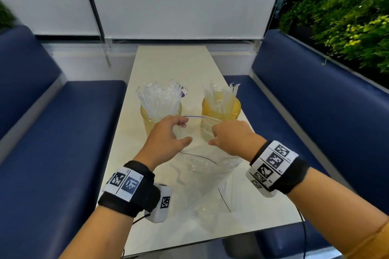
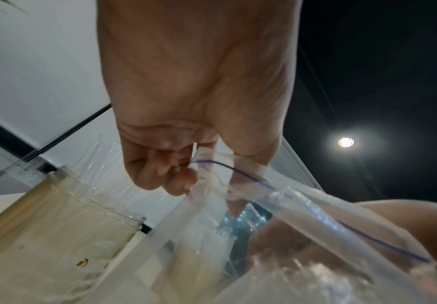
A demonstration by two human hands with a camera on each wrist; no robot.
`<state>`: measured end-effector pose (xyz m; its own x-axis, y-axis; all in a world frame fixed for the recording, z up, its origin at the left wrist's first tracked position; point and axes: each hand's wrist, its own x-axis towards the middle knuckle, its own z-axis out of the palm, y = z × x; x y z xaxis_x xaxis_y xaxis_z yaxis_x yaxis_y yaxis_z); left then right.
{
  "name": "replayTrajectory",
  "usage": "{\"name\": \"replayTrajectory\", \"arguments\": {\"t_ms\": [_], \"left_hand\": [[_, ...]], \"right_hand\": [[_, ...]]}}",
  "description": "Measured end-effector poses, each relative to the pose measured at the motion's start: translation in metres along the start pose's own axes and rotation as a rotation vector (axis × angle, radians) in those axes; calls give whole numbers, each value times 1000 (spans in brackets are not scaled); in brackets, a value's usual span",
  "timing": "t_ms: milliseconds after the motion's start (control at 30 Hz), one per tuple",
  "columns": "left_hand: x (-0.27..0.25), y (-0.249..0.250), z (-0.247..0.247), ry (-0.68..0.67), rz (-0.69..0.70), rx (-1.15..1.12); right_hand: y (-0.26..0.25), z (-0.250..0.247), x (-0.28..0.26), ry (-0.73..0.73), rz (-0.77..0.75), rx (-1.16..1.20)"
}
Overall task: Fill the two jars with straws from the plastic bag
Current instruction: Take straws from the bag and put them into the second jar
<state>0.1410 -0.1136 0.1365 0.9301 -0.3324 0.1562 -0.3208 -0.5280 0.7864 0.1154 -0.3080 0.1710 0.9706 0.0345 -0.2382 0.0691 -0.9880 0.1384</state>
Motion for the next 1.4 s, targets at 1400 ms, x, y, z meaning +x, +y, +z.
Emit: {"name": "replayTrajectory", "arguments": {"t_ms": [1400], "left_hand": [[4, -21, 16, 122, -77, -165]], "right_hand": [[-15, -96, -1, 736, -303, 864]]}}
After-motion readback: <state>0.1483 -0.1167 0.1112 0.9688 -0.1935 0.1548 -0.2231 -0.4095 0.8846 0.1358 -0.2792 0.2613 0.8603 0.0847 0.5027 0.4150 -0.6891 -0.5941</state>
